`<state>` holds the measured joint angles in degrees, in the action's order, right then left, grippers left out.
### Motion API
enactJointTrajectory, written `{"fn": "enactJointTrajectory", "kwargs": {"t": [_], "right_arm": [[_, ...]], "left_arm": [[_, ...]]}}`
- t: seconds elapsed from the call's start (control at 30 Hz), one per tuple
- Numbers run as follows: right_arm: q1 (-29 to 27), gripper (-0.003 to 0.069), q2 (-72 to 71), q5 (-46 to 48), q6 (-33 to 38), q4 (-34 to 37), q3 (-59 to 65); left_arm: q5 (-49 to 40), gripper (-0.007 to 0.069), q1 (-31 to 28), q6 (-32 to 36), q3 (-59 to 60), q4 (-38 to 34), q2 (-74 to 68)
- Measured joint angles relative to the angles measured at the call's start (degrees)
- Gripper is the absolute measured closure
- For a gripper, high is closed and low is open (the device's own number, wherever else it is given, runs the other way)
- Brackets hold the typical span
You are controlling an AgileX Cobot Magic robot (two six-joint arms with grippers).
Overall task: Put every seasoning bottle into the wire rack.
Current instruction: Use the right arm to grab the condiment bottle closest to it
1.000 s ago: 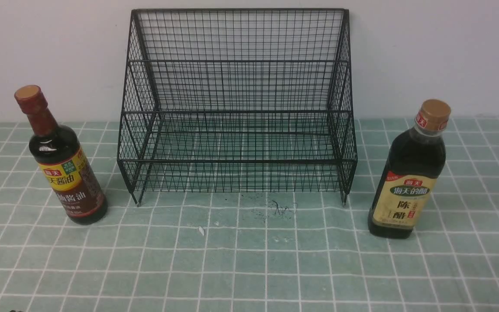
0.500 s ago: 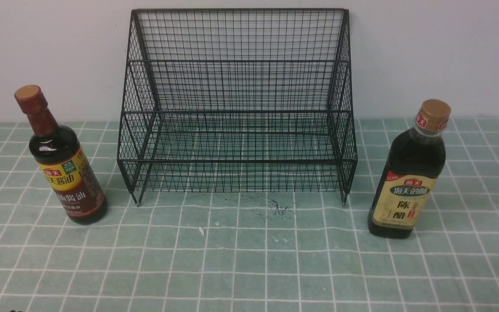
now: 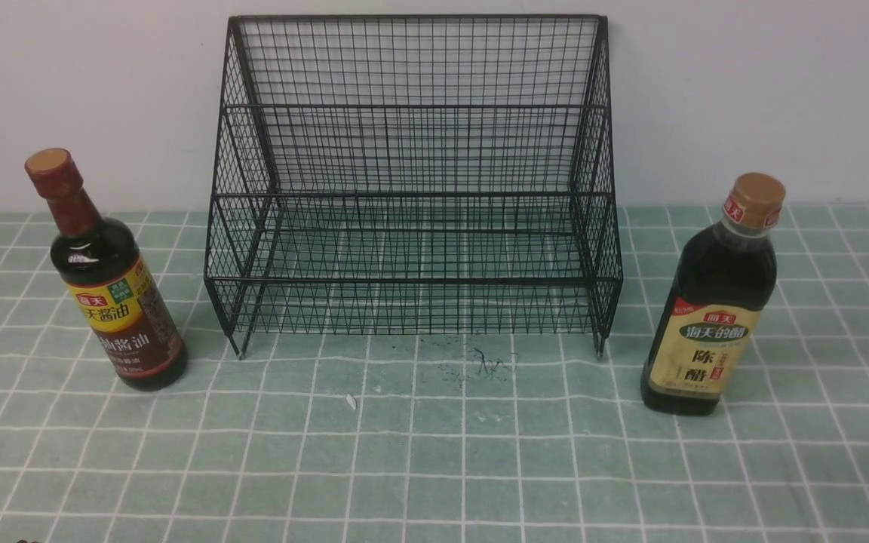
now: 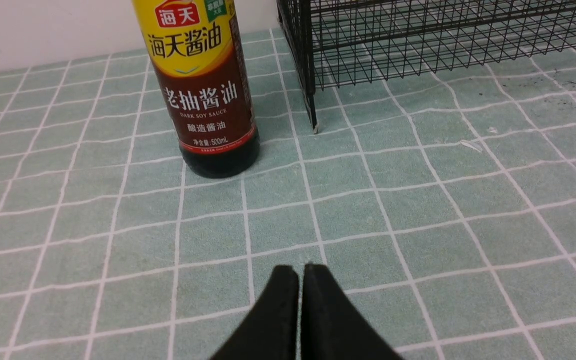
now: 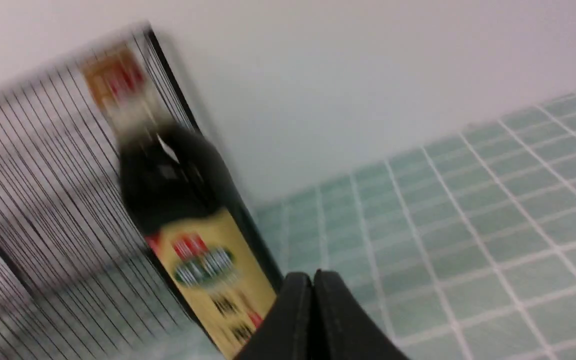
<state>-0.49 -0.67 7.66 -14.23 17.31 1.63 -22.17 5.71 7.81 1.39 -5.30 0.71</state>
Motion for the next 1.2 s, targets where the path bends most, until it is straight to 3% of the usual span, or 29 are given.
{"fn": "enactJointTrajectory", "kwargs": {"t": [0.17,0.57,0.7,0.97,1.07,1.2], "right_arm": [[0.1,0.0673,0.0,-7.7,0.0,6.6,0.0],[0.6,0.0673,0.0,-12.9,1.4,8.0,-2.3],[2.3,0.0673,4.6,4.0,5.1,3.1,-18.1],[3.9,0.0669,33.4,39.8,15.1,-1.8,-50.7],[3.9,0.0652,41.4,45.0,16.2,-2.7,-58.3],[3.9,0.0571,53.6,48.5,18.9,-3.1,-69.1]], "left_arm": [[0.0,0.0631,0.0,0.0,0.0,0.0,0.0],[0.0,0.0631,0.0,0.0,0.0,0.0,0.0],[0.0,0.0631,0.0,0.0,0.0,0.0,0.0],[0.0,0.0631,0.0,0.0,0.0,0.0,0.0],[0.0,0.0631,0.0,0.0,0.0,0.0,0.0],[0.0,0.0631,0.0,0.0,0.0,0.0,0.0]]}}
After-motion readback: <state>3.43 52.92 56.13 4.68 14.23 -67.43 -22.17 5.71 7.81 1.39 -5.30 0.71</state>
